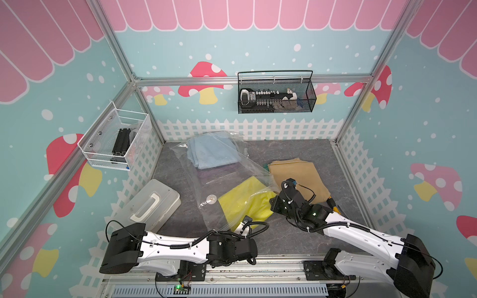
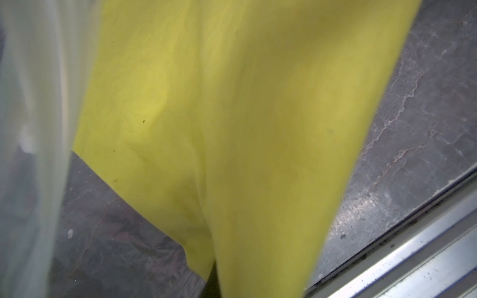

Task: Take the trousers out of the vacuum bag
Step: Take out the trousers from the vacuum bag.

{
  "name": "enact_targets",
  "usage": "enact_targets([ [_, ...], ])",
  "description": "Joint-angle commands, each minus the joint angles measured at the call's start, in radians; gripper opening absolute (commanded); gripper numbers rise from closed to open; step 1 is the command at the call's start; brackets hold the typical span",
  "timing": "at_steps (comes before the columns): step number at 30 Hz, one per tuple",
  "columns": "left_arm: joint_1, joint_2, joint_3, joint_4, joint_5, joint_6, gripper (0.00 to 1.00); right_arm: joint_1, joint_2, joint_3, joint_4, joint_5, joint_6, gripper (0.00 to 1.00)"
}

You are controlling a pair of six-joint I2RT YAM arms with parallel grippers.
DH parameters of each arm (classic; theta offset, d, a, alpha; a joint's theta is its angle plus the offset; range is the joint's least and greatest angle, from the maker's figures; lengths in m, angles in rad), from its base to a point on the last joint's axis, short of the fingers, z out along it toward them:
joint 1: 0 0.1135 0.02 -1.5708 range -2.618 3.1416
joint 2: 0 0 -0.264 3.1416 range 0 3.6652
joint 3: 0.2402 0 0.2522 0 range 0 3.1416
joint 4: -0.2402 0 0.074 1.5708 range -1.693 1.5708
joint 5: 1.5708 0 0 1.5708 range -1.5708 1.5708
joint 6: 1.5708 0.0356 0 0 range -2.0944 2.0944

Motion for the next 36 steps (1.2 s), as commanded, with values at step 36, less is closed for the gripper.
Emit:
enact_targets([
  [36,0.033,-0.071,0.323,-0.015,0.062,0.271,0.0,0.0,-0.152,0.212,-0.238,-0.381,-0.559,0.04],
])
